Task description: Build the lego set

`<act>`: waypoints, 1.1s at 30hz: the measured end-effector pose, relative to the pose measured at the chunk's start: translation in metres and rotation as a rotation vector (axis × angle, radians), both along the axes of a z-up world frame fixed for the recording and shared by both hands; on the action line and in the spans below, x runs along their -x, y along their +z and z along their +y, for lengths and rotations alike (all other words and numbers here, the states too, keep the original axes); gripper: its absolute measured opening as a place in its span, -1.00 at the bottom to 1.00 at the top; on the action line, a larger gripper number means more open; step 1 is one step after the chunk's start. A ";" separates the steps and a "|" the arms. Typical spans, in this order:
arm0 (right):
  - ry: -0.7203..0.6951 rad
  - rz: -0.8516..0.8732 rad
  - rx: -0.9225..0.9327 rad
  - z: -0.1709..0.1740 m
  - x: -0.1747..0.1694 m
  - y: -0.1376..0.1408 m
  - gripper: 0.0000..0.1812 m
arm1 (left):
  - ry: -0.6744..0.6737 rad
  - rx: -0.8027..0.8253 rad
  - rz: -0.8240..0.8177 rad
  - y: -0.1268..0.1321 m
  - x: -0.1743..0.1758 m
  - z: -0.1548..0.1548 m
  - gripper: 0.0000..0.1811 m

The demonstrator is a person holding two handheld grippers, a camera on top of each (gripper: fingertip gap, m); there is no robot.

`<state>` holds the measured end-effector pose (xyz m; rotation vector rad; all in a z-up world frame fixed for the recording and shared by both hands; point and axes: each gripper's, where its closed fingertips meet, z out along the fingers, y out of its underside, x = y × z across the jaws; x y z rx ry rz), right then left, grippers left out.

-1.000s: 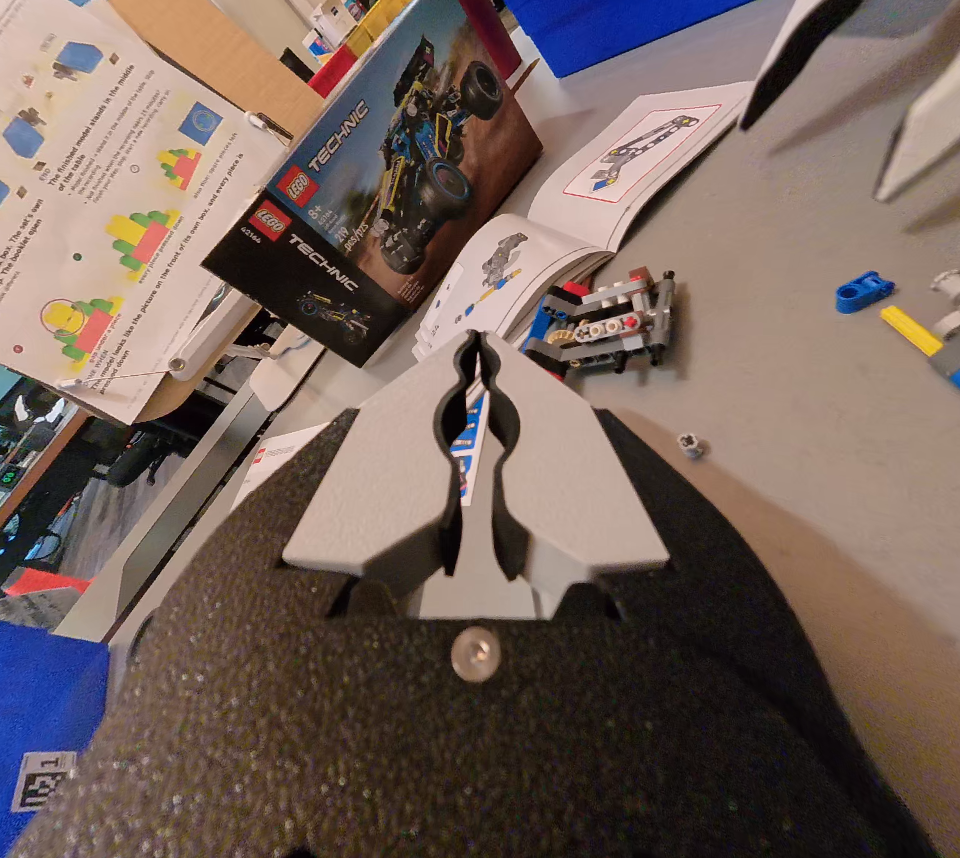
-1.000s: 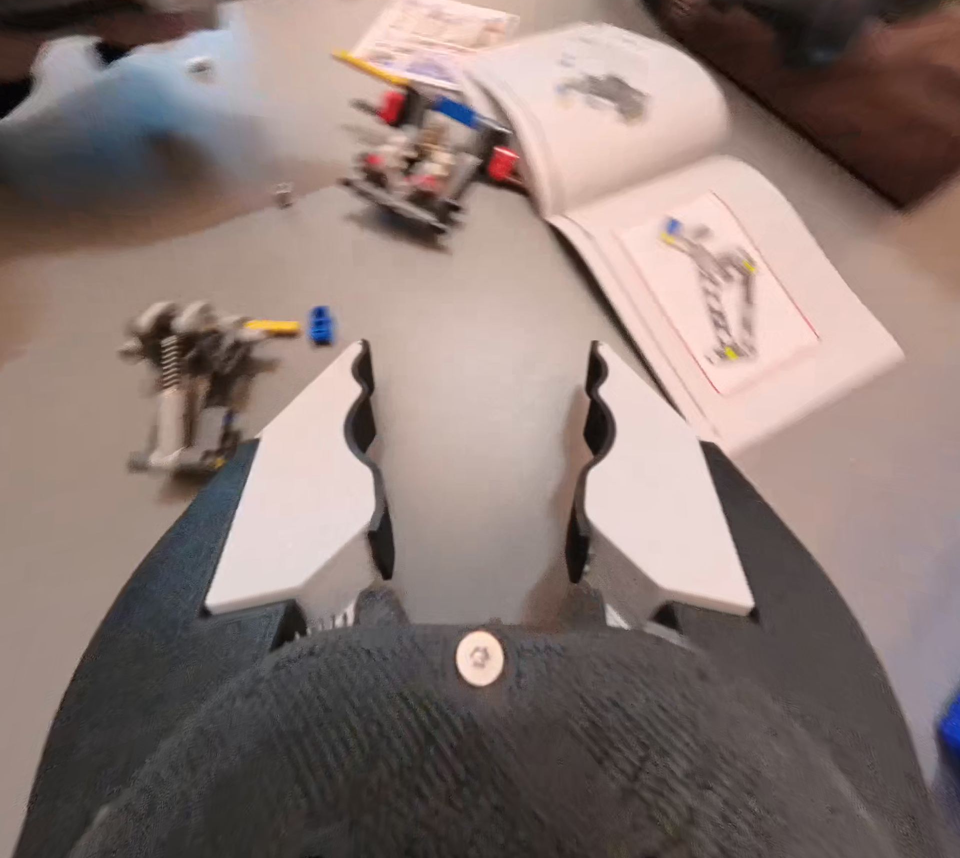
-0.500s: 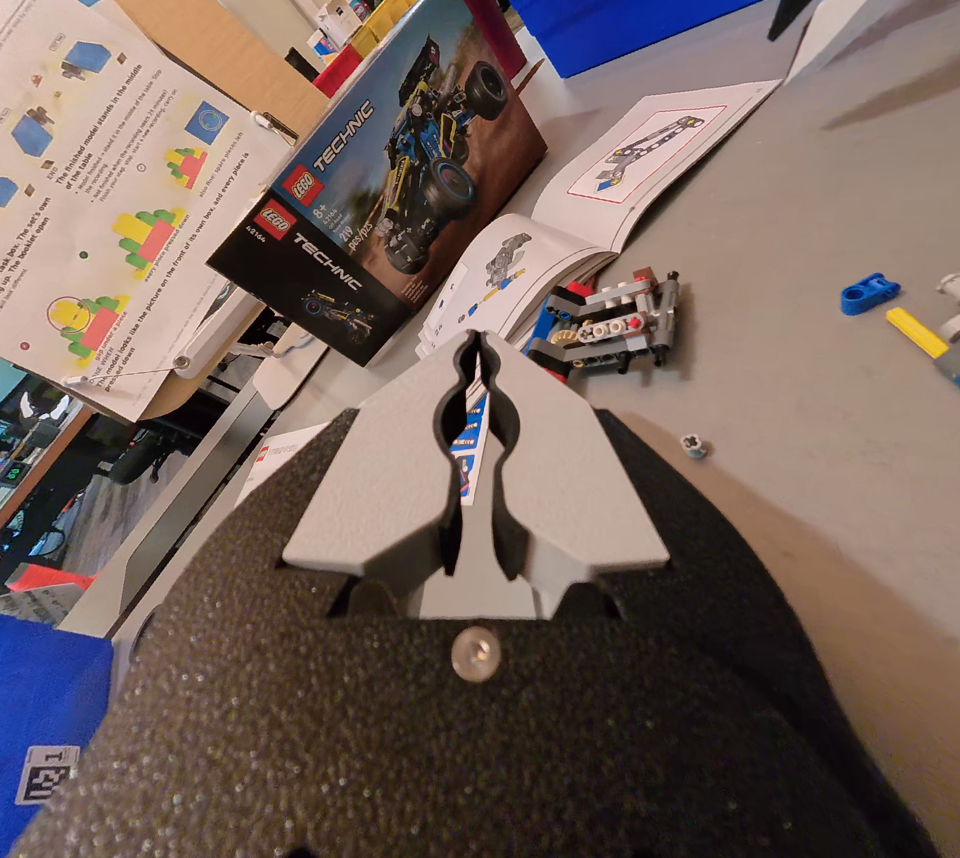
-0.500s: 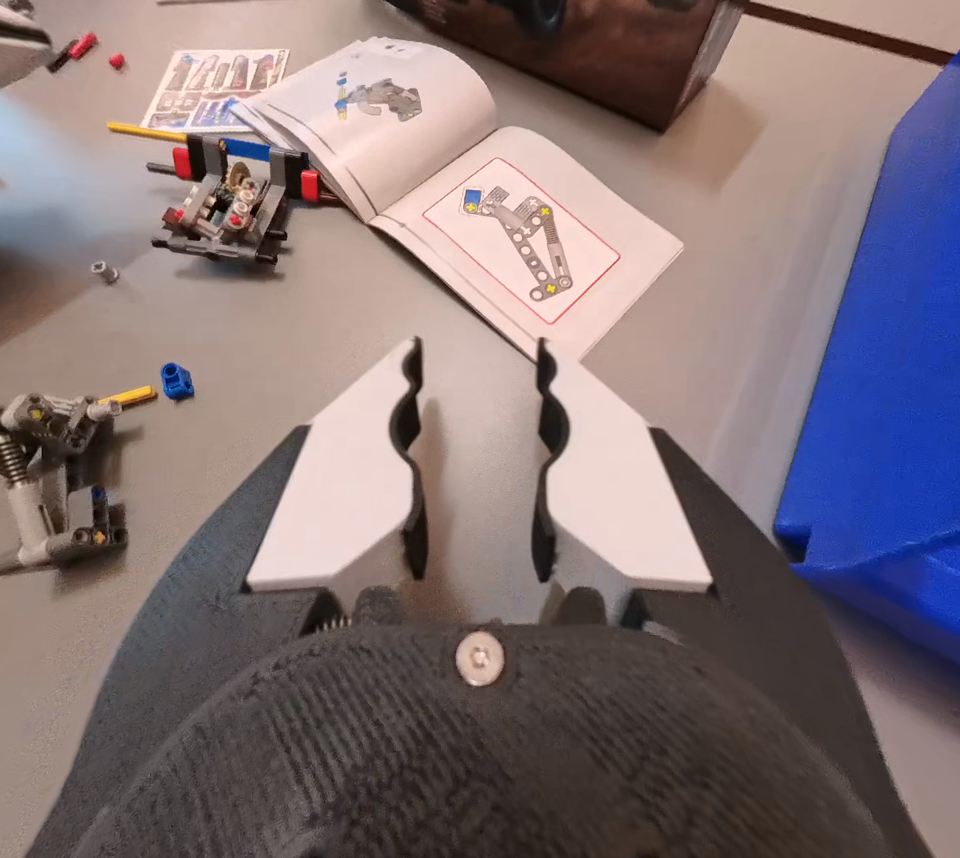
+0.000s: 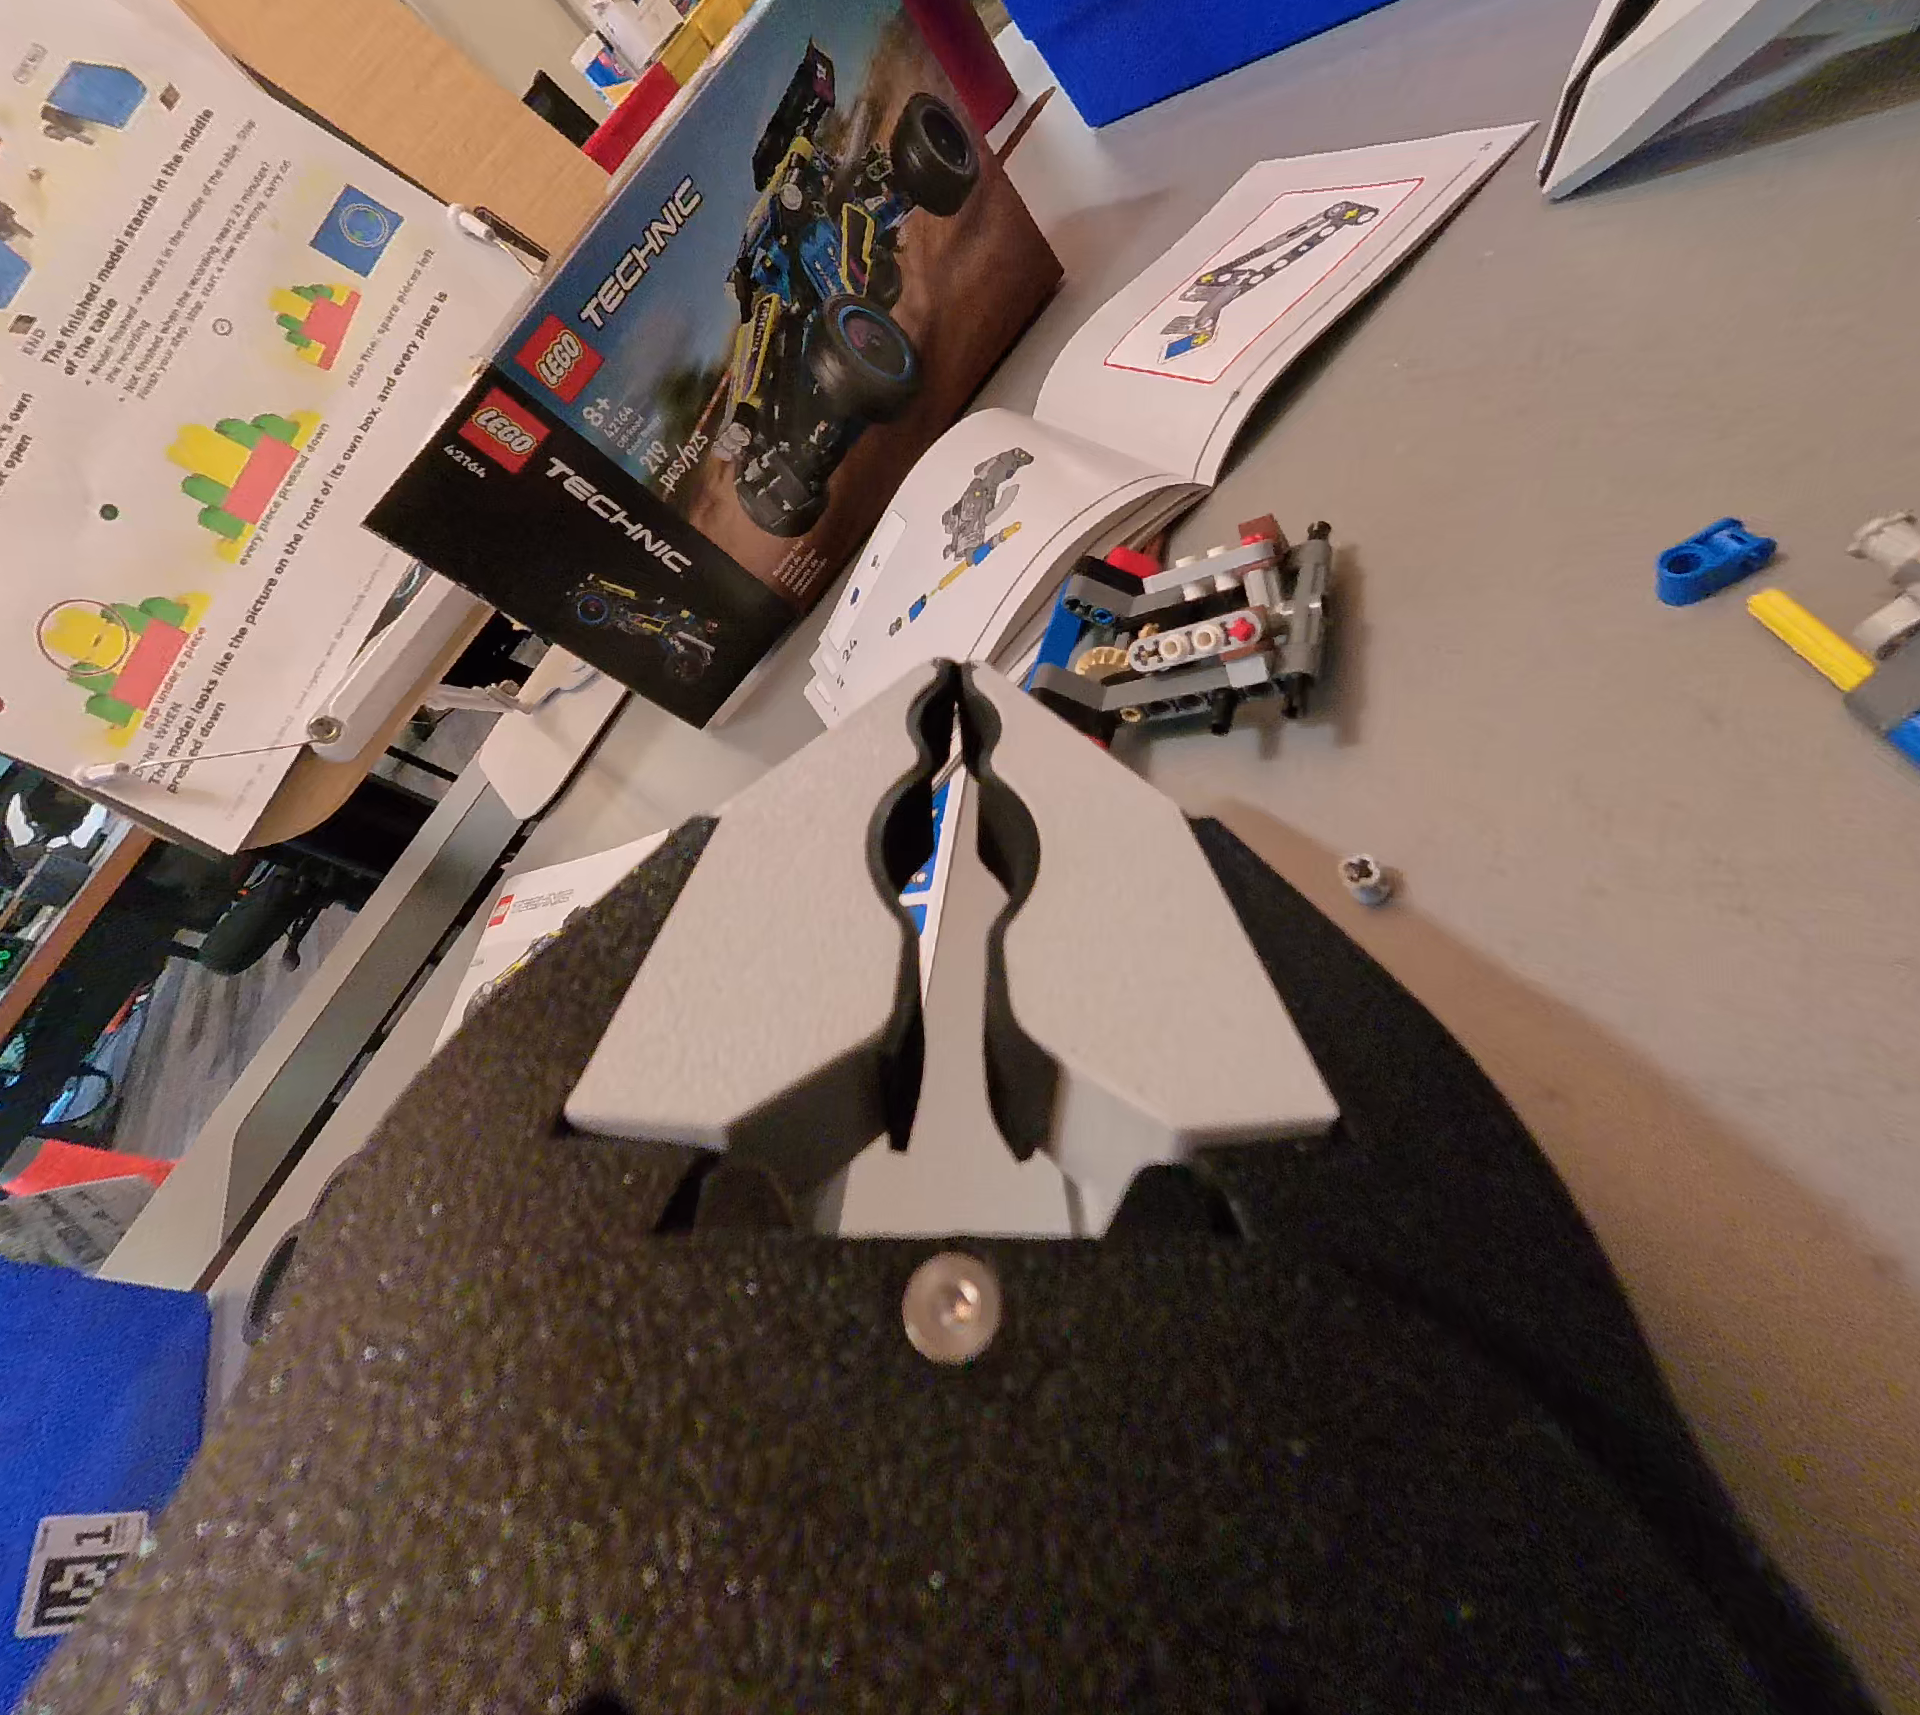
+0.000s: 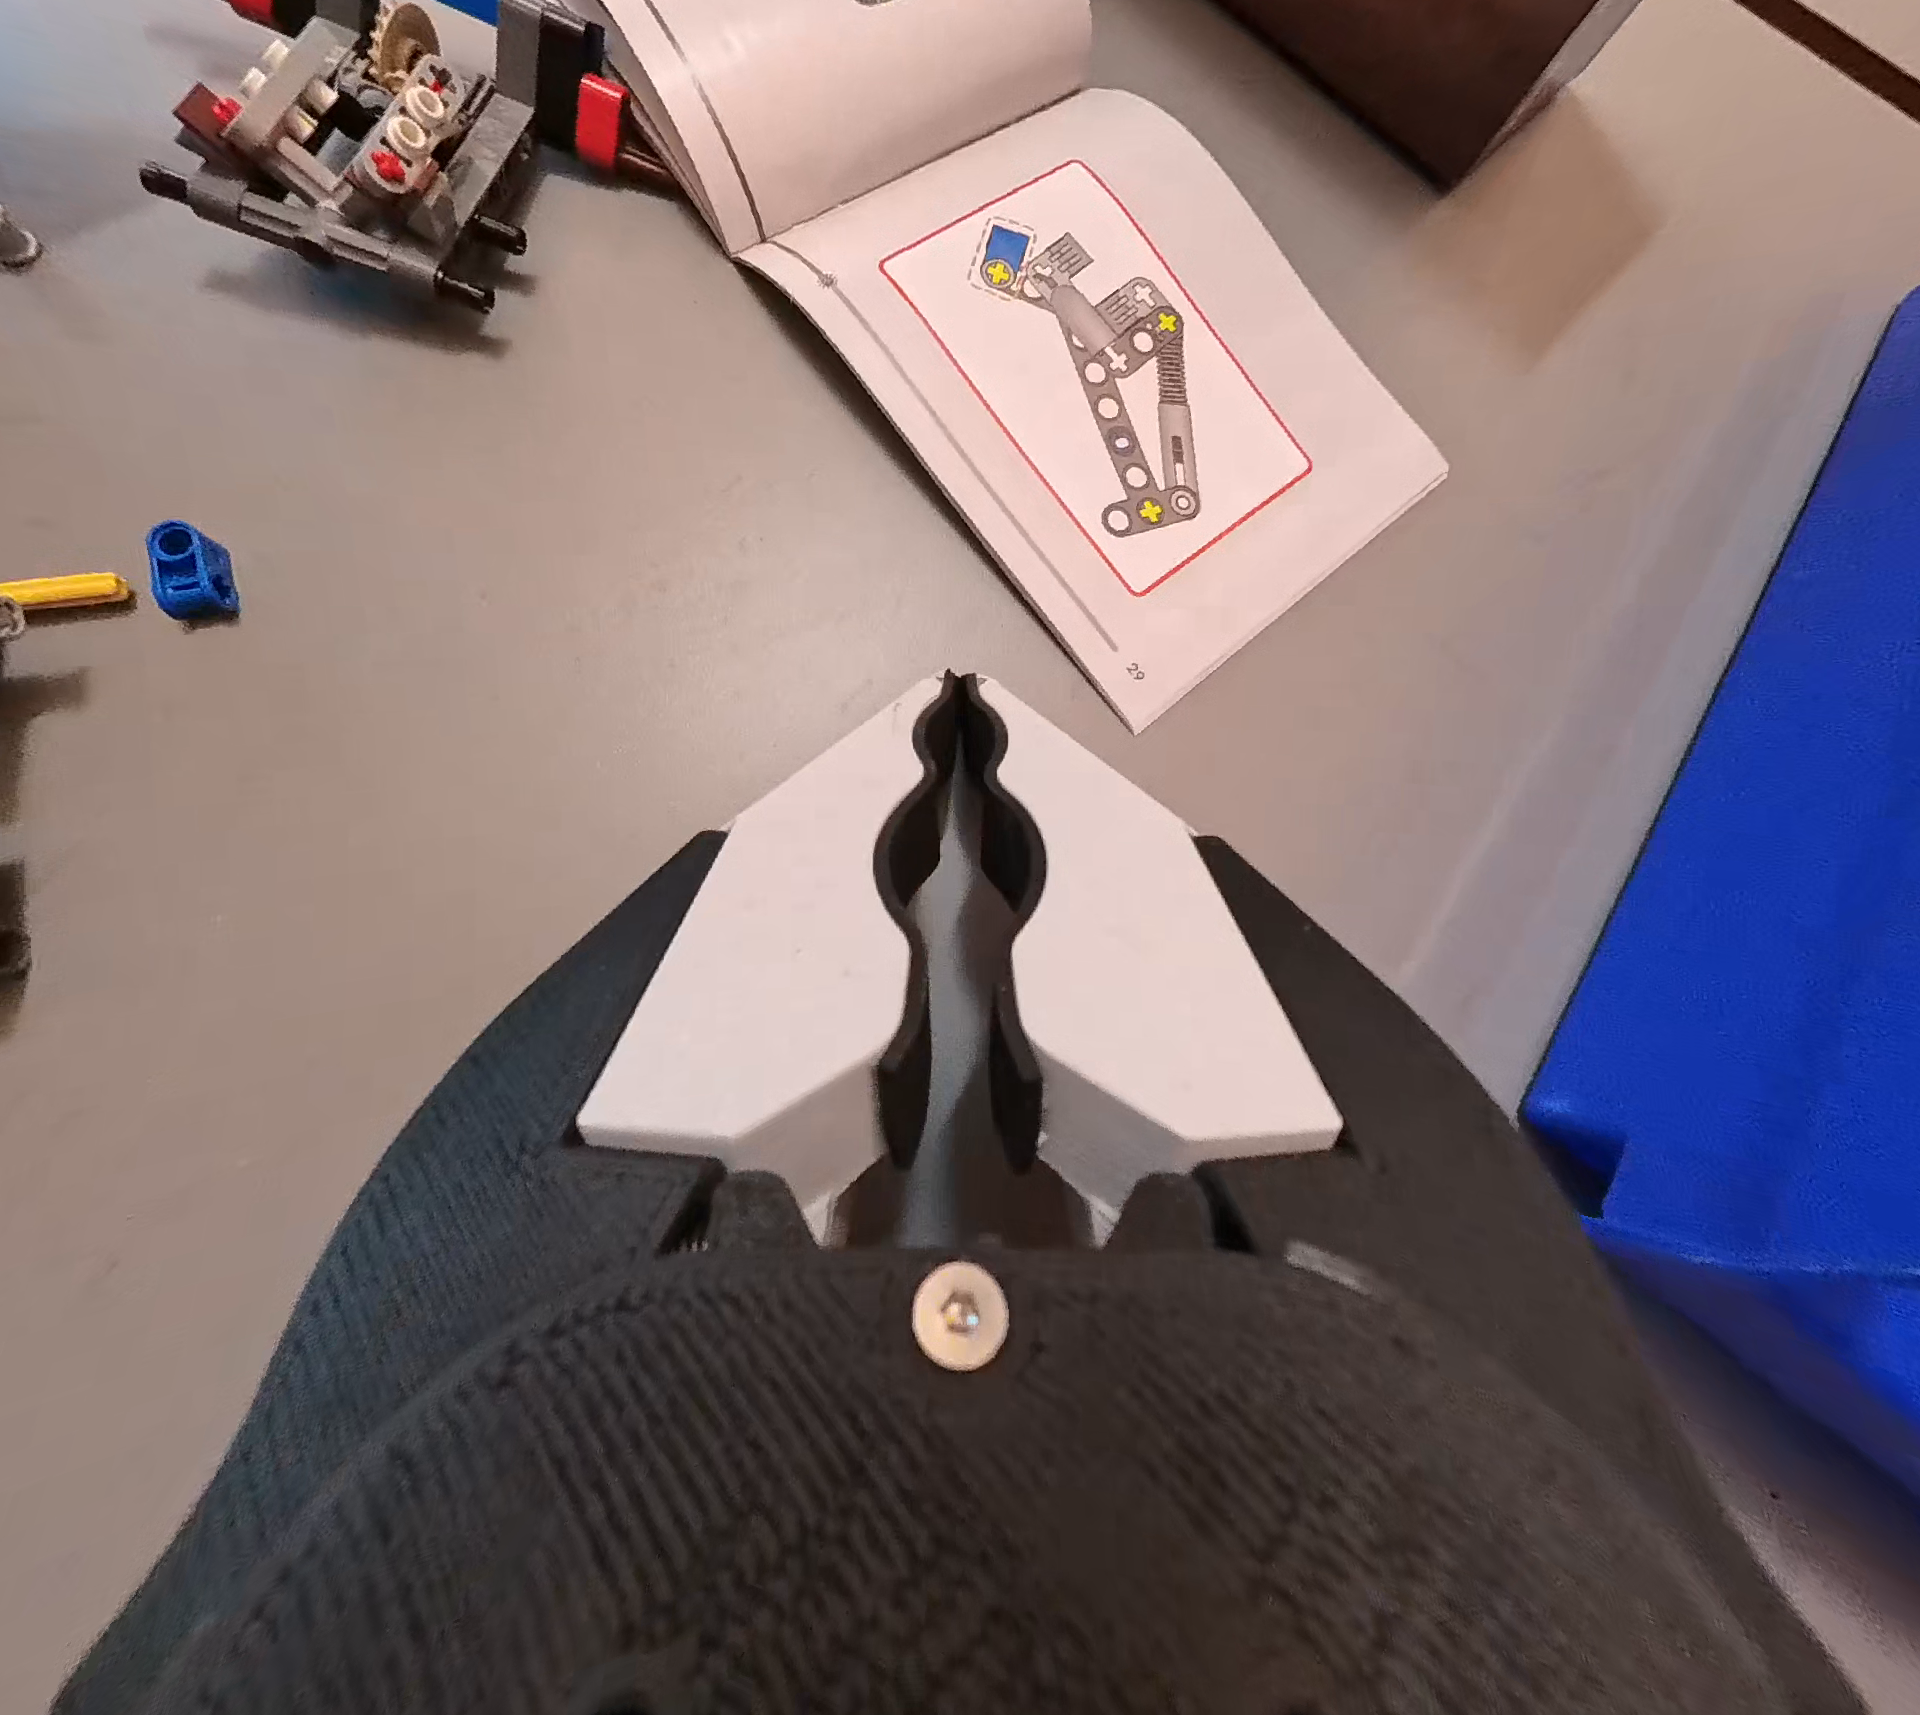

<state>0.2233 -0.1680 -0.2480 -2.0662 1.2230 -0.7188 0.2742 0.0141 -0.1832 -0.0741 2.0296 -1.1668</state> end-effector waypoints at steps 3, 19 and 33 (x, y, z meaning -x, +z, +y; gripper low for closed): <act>-0.001 0.030 -0.066 0.000 0.000 0.000 -1.00 | 0.000 -0.002 0.001 0.000 0.000 0.000 -1.00; 0.006 0.054 -0.117 0.001 0.000 0.000 -1.00 | 0.004 -0.005 0.000 -0.001 0.000 0.000 -1.00; 0.023 0.064 -0.137 0.003 0.000 0.000 -1.00 | 0.016 -0.036 -0.132 0.009 -0.004 0.000 -1.00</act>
